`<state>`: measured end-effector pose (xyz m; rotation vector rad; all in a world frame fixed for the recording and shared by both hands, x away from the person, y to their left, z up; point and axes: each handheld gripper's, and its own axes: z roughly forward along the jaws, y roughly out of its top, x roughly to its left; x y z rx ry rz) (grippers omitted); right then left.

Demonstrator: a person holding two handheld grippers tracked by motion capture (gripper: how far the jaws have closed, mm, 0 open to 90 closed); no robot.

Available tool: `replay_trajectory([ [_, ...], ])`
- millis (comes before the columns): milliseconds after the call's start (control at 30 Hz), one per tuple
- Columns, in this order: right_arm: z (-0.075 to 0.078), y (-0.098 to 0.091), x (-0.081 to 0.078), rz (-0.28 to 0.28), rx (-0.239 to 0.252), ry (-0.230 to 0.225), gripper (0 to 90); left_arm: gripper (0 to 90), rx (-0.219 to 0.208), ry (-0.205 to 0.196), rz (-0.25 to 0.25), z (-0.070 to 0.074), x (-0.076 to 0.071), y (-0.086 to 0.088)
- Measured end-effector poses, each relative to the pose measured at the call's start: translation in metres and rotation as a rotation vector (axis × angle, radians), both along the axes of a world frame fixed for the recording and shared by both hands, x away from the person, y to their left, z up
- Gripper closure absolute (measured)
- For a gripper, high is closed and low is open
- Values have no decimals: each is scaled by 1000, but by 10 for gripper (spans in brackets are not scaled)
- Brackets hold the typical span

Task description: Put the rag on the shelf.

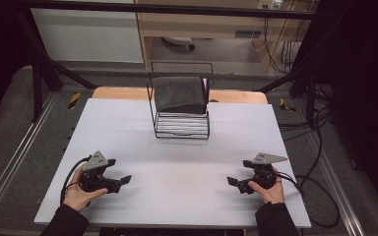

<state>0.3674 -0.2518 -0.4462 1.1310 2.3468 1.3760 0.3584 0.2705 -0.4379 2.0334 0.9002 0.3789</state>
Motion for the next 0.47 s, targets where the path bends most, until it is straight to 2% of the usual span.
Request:
replay_trajectory([
  [233,-8,-6,-5,-5,-15,17,9,101,28,18,0,-8,-5,5],
  [333,-10,-6,-6,-5,-32,26,9,100,26,21,3,-10,-5,7],
  [467,-10,-7,-7,-9,-29,27,9,94,31,24,2,-12,-5,7],
])
